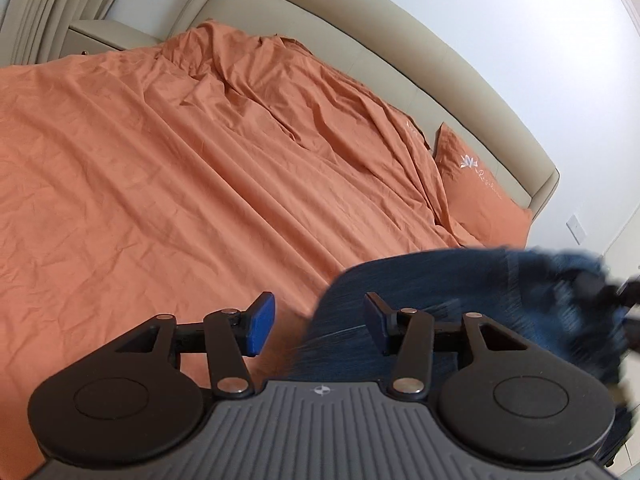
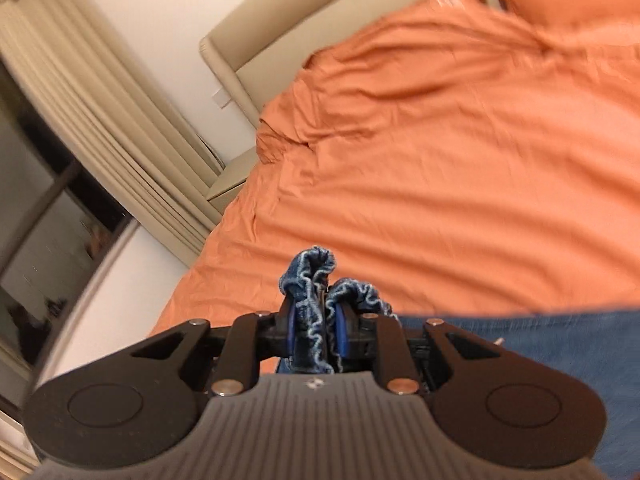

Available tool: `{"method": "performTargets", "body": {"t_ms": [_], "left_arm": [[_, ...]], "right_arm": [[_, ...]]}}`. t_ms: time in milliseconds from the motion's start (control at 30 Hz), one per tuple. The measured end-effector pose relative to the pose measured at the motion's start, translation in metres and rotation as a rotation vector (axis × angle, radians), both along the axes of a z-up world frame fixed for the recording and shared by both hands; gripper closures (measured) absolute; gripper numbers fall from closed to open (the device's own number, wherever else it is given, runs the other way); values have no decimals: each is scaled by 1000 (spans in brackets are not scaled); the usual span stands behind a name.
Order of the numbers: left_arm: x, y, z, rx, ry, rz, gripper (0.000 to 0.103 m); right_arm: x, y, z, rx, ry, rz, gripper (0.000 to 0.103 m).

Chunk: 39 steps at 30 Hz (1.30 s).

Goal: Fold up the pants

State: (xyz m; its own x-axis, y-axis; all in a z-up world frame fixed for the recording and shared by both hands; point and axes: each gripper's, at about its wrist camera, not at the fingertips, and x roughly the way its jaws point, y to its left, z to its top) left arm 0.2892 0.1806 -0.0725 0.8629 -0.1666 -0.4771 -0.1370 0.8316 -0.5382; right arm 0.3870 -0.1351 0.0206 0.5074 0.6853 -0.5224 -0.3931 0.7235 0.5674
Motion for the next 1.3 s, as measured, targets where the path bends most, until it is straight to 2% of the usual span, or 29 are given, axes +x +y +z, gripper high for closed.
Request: {"method": "performTargets", "body": {"t_ms": [133,267,367,633,800,933,1067,1100,1167,1200,1233,1300], "left_arm": [[1,-10,3,-17,-18,-70,48],[2,-36,4,50,-18,-166,48],[3,-55,-2,90,3,-245,48],[7,-106,-23,255,65,-417,48],[19,-124,-46,351,152,-461,48],[25,-126,-54,387,177,-467,49],[27,-124,-54,385,188,-456,49],[26,-123,-52,384,189,-450,49],[23,-120,-48,376,186,-445,49],[22,-119,-46,369,183,-444,49],[20,-118,-43,359,182,-443,49],[16,-116,-39,343,188,-445,48]], "right_arm": [[4,-17,40,-75,-19,-59,88],[6,-55,41,-126,2,-137,88],[9,-92,14,-145,51,-197,88],[31,-177,-101,-160,228,-334,88],[41,-196,-148,-152,238,-343,89],[51,-207,-178,-133,271,-359,87],[46,-212,-180,-100,292,-400,74],[42,-213,-176,-94,290,-403,69],[28,-220,-162,-87,280,-427,68],[6,-230,-149,-67,261,-451,65],[6,-230,-149,-67,261,-451,64],[-19,-240,-142,-29,266,-486,49]]}}
